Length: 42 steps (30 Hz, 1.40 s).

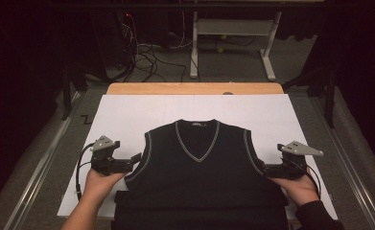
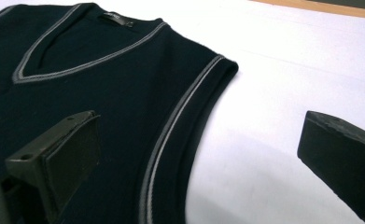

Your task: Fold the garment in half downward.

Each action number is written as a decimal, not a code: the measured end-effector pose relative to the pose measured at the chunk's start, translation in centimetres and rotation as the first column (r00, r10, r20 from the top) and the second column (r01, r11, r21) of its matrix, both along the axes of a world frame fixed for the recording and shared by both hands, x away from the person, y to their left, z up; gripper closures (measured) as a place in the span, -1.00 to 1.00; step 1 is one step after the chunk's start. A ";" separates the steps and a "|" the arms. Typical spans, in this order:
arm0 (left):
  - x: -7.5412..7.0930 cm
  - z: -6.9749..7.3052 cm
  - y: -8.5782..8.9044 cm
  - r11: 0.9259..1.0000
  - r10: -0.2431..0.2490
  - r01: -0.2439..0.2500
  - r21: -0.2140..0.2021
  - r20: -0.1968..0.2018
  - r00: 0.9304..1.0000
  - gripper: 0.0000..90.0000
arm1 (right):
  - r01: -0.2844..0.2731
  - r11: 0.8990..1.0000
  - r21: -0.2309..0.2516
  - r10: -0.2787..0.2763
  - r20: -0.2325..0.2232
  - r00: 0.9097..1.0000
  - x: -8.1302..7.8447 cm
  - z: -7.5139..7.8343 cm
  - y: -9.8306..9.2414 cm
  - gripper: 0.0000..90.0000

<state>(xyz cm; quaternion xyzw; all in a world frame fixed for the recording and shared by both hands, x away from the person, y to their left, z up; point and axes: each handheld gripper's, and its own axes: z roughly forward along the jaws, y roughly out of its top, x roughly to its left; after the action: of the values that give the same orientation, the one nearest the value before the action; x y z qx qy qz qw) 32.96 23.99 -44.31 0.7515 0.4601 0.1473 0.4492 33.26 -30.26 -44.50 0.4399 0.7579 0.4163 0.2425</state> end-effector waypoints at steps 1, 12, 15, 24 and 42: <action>0.9 0.3 -0.3 1.000 0.003 -0.003 0.002 -0.002 1.000 -1.00 | 0.005 1.000 -0.005 -0.005 0.005 1.000 0.5 0.0 0.1 -1.00; 5.6 0.9 -1.6 1.000 0.007 -0.006 0.009 -0.045 0.999 -1.00 | 0.033 0.999 -0.016 -0.034 -0.015 0.999 4.5 0.0 0.3 -0.99; 6.9 0.8 -1.9 1.000 0.017 -0.016 0.012 -0.064 0.998 -1.00 | 0.057 0.998 -0.012 -0.057 -0.032 0.998 6.2 0.0 0.4 -0.99; 10.3 -0.5 -2.7 0.998 0.061 -0.059 0.019 -0.147 0.987 -1.00 | 0.082 0.997 -0.007 -0.083 -0.072 0.994 9.3 0.4 1.5 -0.82; 10.9 -2.9 -5.8 0.984 0.089 -0.053 0.170 -0.210 0.974 -0.09 | 0.071 0.988 -0.134 -0.100 -0.222 0.970 11.9 -1.9 5.6 0.21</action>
<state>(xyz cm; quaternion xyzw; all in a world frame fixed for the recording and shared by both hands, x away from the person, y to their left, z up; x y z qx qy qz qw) 43.84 18.24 -47.22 0.7805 0.5193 0.1175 0.3276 45.11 -24.70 -46.43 0.5011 0.7856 0.3038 0.1986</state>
